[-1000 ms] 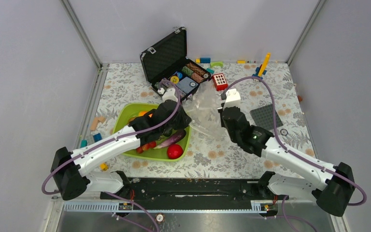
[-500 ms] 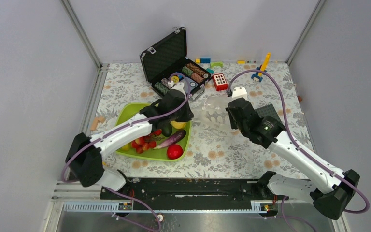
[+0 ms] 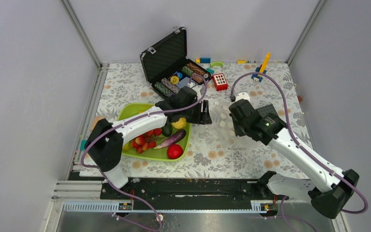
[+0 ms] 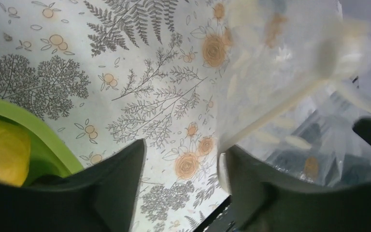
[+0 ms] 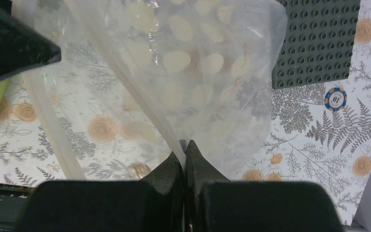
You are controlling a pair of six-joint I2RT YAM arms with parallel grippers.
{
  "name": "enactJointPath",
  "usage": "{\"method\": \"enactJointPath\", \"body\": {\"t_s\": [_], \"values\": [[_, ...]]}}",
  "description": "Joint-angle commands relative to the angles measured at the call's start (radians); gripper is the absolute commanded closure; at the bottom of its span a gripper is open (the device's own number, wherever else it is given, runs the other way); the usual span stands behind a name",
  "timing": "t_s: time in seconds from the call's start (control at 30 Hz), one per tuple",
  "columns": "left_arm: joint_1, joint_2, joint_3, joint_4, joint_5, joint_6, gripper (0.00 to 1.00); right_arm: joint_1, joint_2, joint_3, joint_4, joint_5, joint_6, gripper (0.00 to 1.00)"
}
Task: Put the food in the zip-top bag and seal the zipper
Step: Open the zipper of the food storage bag at the center of the board, then pick up the fake fruit from the bin.
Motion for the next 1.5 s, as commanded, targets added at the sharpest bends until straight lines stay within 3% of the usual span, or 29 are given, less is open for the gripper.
{"method": "enactJointPath", "body": {"t_s": [0.0,0.07,0.13,0.33,0.53,0.6,0.87,1.07,1.23,1.47], "values": [[-0.004,-0.080,-0.009,0.038,0.082,0.024,0.30,-0.007,0.068,0.057,-0.051,0.090,0.047,1.00],[-0.004,-0.133,-0.051,0.042,0.079,0.028,0.07,-0.009,0.094,0.063,-0.052,0.093,0.055,1.00],[-0.004,-0.187,-0.085,0.048,0.082,0.031,0.01,-0.010,0.122,0.072,-0.053,0.090,0.060,1.00],[-0.004,-0.344,-0.177,0.010,0.022,0.040,0.01,-0.020,0.201,0.104,-0.059,0.061,0.095,1.00],[0.006,-0.449,-0.234,-0.141,-0.253,0.044,0.01,-0.024,0.257,0.127,-0.038,0.021,0.138,1.00],[0.014,-0.468,-0.260,-0.169,-0.281,0.029,0.01,-0.032,0.278,0.138,-0.038,0.012,0.151,1.00],[0.015,-0.507,-0.360,-0.239,-0.304,-0.040,0.01,-0.051,0.255,0.079,0.060,0.034,0.198,1.00],[0.014,-0.561,-0.450,-0.240,-0.246,-0.076,0.02,-0.063,0.207,0.003,0.163,0.009,0.202,1.00],[0.015,-0.524,-0.476,-0.212,-0.203,-0.089,0.14,-0.069,0.215,-0.005,0.166,0.003,0.201,1.00],[0.015,-0.465,-0.475,-0.196,-0.139,-0.090,0.23,-0.072,0.219,-0.012,0.165,-0.001,0.192,1.00]]}}
